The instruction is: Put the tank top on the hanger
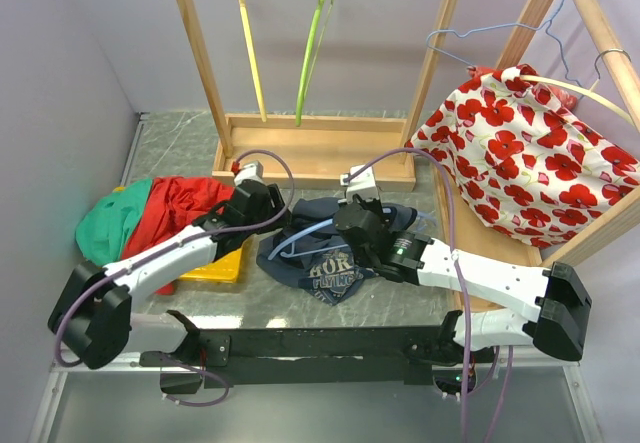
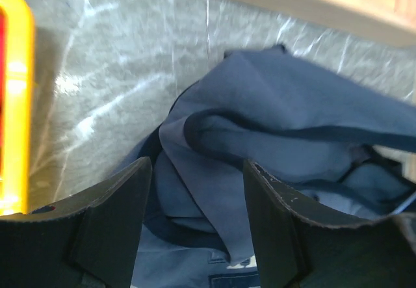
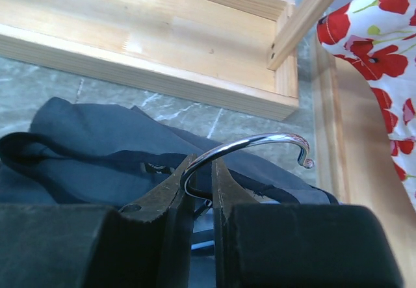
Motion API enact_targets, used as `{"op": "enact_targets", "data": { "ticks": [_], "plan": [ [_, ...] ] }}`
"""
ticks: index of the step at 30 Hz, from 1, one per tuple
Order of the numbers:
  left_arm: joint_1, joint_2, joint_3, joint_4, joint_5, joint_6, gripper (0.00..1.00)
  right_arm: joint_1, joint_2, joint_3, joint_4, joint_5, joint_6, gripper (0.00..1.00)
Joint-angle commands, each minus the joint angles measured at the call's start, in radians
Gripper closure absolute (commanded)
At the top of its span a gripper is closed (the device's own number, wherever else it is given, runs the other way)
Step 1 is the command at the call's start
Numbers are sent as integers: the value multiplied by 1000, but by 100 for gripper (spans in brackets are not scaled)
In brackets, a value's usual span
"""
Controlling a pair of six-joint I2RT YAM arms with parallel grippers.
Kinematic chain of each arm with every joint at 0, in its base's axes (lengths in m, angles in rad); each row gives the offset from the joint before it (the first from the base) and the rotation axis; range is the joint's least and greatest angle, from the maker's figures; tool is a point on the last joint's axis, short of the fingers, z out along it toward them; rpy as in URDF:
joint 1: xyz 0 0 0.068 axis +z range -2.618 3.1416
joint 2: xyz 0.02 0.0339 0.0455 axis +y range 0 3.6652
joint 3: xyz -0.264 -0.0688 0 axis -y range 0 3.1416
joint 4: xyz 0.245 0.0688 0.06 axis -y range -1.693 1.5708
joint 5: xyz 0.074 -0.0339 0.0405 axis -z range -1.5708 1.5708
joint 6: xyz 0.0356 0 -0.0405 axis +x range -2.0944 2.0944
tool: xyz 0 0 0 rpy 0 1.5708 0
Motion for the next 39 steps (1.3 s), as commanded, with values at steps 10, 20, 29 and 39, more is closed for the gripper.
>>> {"op": "enact_targets", "data": {
  "ticks": [10, 20, 29, 39],
  "plan": [
    [8, 195, 70, 145, 95, 15, 44, 8, 7, 57, 16, 93, -34, 100],
    [20, 173, 11, 168, 78, 7, 93, -8, 67, 84, 15, 159, -62, 100],
    [29, 44, -78, 130, 75, 15, 99, -82, 131, 153, 19, 159, -53, 100],
    [29, -87, -103, 65, 81, 22, 99, -133, 177, 189, 44, 159, -73, 100]
  ]
}}
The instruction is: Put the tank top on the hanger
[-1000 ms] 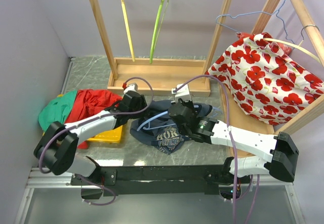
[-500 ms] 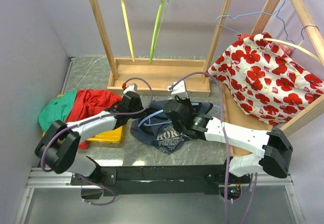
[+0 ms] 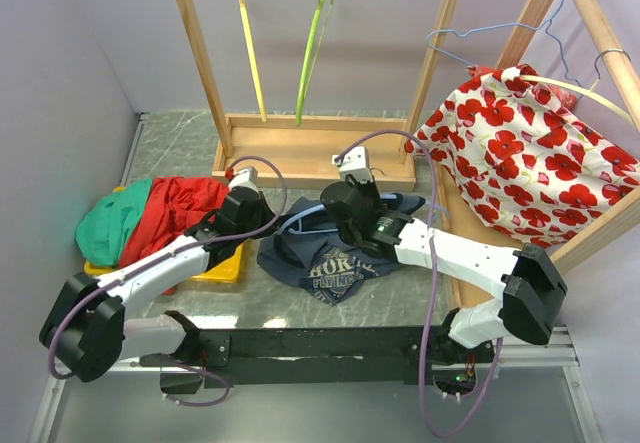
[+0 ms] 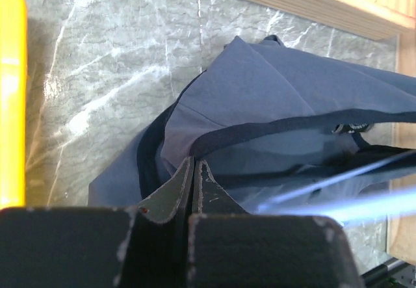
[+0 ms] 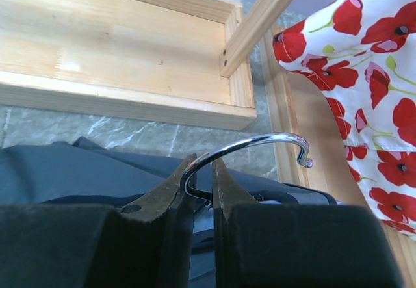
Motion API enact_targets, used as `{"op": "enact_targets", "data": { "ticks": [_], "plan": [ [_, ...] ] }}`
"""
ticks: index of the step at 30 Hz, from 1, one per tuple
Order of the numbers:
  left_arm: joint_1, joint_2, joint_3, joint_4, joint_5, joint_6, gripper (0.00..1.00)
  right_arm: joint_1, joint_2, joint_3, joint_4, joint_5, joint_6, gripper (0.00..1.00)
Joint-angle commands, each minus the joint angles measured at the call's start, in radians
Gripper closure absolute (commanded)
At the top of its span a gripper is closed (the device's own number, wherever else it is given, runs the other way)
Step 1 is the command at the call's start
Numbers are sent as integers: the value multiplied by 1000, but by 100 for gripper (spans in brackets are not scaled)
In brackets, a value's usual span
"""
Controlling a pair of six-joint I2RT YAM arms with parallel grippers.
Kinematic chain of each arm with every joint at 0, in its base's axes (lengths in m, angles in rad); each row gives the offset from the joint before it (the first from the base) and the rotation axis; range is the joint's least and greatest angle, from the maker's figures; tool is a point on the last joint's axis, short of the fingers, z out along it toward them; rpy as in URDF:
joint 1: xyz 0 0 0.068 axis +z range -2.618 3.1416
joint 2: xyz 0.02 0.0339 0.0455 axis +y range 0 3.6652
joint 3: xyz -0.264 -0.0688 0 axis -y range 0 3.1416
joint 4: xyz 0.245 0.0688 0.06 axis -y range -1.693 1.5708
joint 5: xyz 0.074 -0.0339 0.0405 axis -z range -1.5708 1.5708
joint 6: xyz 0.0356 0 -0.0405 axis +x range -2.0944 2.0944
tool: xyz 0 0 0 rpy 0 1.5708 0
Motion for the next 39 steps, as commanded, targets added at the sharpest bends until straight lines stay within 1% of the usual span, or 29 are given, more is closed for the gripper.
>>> {"op": "enact_targets", "data": {
  "ticks": [1, 5, 13, 19, 24, 27, 30, 31, 34, 39],
  "plan": [
    [3, -54, -6, -35, 2, 17, 99, -42, 1, 73, 29, 54, 1, 100],
    [3, -86, -33, -47, -13, 26, 99, -59, -15, 80, 30, 42, 4, 100],
    [3, -103, -53, -33, -7, 26, 99, -60, -19, 73, 12, 42, 18, 100],
    [18, -147, 8, -101, -22, 58, 99, -59, -45, 34, 33, 25, 22, 100],
    [23, -192, 52, -145, 8, 69, 99, -60, -45, 20, 37, 36, 18, 100],
    [23, -210, 95, -176, 22, 87, 99, -57, -38, 44, 27, 30, 14, 100],
    [23, -198, 166, -203, 69, 123, 99, -30, -29, 84, 41, 31, -19, 100],
    [23, -192, 210, -225, 101, 133, 99, -22, -22, 102, 43, 43, -28, 100],
    [23, -184, 288, -248, 169, 170, 99, 7, 14, 205, 8, 59, -36, 100],
    [21, -172, 416, -295, 238, 201, 99, 15, 70, 262, 32, 48, -53, 100]
  ]
}}
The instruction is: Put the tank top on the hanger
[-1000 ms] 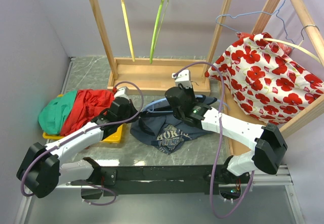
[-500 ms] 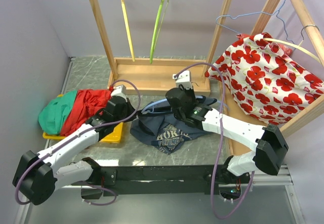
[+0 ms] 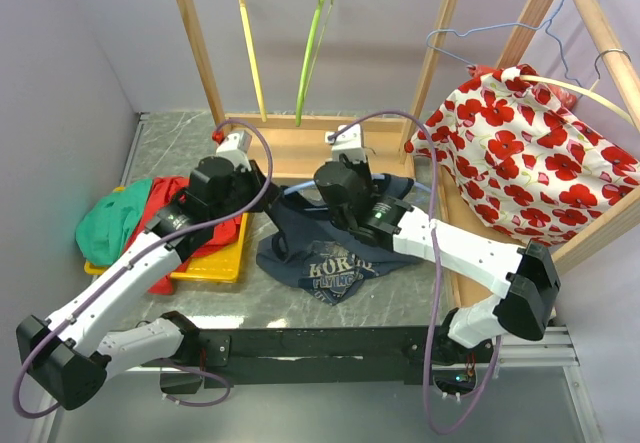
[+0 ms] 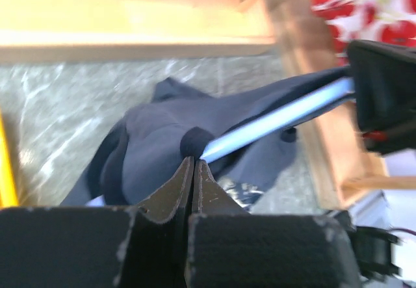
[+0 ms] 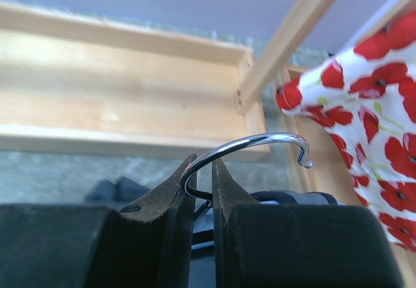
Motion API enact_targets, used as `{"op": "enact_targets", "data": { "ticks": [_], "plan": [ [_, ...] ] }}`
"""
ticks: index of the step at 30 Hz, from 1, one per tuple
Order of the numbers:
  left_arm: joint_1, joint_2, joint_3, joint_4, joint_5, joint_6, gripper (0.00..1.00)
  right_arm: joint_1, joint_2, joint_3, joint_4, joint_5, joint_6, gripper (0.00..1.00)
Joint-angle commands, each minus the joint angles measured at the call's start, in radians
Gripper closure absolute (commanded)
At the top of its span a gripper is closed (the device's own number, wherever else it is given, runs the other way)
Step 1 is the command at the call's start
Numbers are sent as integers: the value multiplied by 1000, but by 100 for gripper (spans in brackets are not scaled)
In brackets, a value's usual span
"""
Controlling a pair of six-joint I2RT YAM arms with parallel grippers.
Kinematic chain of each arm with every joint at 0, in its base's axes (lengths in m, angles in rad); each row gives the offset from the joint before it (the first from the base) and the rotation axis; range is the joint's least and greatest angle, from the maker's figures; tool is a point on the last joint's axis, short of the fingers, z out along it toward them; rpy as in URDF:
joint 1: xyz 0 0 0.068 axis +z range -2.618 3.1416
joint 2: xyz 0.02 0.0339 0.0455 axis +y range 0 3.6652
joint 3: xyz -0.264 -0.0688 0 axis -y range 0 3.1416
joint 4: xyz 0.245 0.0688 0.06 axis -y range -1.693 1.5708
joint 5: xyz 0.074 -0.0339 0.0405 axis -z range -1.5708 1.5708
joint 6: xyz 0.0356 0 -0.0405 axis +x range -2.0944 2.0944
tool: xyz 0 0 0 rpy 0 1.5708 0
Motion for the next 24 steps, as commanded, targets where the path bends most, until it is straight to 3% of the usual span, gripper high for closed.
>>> {"op": "enact_targets", "data": {
  "ticks": [1, 5, 14, 16, 20, 21, 24],
  "plan": [
    [4, 6, 126, -46, 99, 62, 99, 4, 39, 66, 81, 36, -31, 100],
    [4, 14, 179, -66, 103, 72, 99, 22, 68, 109, 37, 22, 5, 100],
    [4, 25, 245, -69, 159, 71, 95, 61, 68, 204, 79, 12, -80, 100],
    [4, 26, 268, -86, 153, 82, 80, 65, 66, 246, 59, -8, -73, 100],
    [4, 22, 349, -109, 169, 121, 63, 77, 24, 284, 43, -28, -88, 100],
    [4, 8, 387, -105, 183, 129, 51, 77, 13, 292, 36, -30, -91, 100],
    [4, -44, 447, -34, 281, 146, 33, 80, -53, 313, 10, -48, -116, 100]
  ]
}}
